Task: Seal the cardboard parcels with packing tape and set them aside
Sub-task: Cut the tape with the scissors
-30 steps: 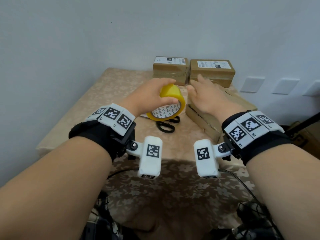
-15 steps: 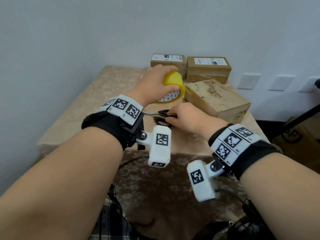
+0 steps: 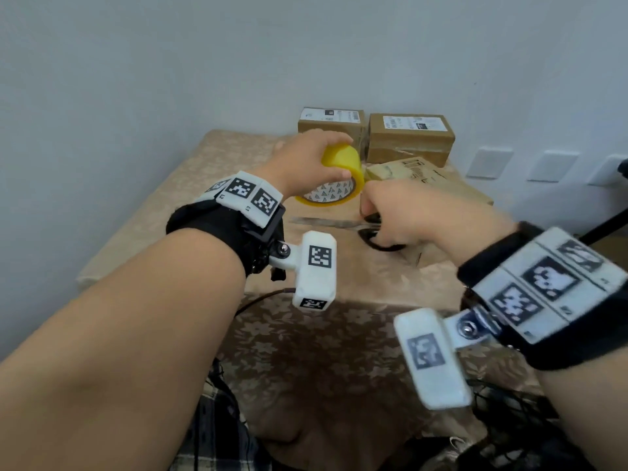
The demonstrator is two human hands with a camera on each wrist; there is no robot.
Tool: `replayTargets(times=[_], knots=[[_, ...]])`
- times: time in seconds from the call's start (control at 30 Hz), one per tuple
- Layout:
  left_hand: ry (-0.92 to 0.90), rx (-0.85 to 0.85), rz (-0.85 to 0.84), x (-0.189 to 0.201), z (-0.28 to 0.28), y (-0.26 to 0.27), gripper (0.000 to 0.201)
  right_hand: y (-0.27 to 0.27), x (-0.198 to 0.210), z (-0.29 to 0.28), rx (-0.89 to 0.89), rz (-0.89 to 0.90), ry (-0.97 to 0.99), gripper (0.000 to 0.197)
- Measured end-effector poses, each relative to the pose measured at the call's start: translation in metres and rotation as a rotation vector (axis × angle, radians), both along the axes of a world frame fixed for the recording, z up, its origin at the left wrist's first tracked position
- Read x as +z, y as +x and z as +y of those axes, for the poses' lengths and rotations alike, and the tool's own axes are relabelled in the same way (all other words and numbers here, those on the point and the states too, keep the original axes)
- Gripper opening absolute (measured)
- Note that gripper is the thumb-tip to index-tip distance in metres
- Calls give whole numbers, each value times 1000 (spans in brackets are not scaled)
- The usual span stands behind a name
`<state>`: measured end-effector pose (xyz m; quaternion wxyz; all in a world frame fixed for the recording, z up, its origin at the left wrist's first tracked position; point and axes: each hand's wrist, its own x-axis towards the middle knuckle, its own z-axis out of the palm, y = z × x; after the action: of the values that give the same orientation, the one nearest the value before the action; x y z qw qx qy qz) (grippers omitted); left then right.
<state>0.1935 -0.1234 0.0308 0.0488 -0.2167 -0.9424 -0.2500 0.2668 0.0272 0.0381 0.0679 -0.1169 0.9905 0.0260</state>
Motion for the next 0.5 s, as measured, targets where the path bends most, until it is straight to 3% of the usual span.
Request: replayTargets(times=[0.17,0.37,0.5], knots=[[8,5,-23,5,-2,9,62,17,37,28,-184,39,87,41],[11,16,-37,2,0,12,59,20,50,63,-359,32,-199,36],[-14,18,-60,2,0,11,57,22,49,69,-366,-71,-218,28]])
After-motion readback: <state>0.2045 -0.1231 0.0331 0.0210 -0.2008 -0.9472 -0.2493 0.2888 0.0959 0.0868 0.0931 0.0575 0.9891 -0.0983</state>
